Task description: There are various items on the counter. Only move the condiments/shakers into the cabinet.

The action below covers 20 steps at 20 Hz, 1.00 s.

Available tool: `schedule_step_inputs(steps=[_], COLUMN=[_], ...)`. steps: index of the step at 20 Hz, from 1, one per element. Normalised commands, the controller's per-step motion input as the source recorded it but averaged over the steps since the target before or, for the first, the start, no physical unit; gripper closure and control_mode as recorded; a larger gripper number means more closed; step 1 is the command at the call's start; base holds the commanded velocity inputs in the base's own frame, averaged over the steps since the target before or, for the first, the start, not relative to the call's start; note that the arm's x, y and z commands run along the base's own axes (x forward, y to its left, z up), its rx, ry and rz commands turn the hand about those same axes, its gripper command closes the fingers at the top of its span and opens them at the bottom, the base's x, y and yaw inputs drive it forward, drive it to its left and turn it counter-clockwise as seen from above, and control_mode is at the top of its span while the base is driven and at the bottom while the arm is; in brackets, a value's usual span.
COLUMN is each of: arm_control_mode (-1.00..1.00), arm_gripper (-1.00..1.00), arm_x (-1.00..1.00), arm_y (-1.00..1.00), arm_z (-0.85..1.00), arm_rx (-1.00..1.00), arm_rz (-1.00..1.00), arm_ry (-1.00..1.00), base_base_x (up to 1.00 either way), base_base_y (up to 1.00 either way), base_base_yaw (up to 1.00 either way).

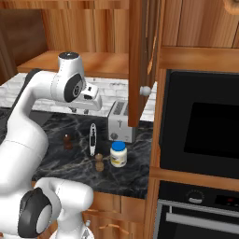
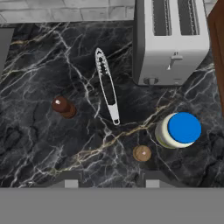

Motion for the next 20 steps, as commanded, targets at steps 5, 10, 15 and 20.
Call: schedule_step_inputs(steps=[5,10,15,20], arm_control_mode=[-1.0,-1.0,-1.0,-1.0], arm_gripper=[-1.0,-1.0,-1.0,-1.0], arm_x=[-0.05,-0.4,-0.41,-0.14], arm_y=[0.0,-0.01,-0.28,-0.13], arm_z=[-0.01,-0.51,-0.83,-0.85], arm_rx=[0.0,-0.05,-0.05,-0.08], arm_rz=[0.0,-0.1,-0.11,-0.04], arm_ry=[0.0,0.0,0.01,0.01], base_base_x=[0.0,0.0,0.0,0.0], base_base_y=[0.0,0.0,0.0,0.0], base_base_yaw=[0.0,0.0,0.0,0.0])
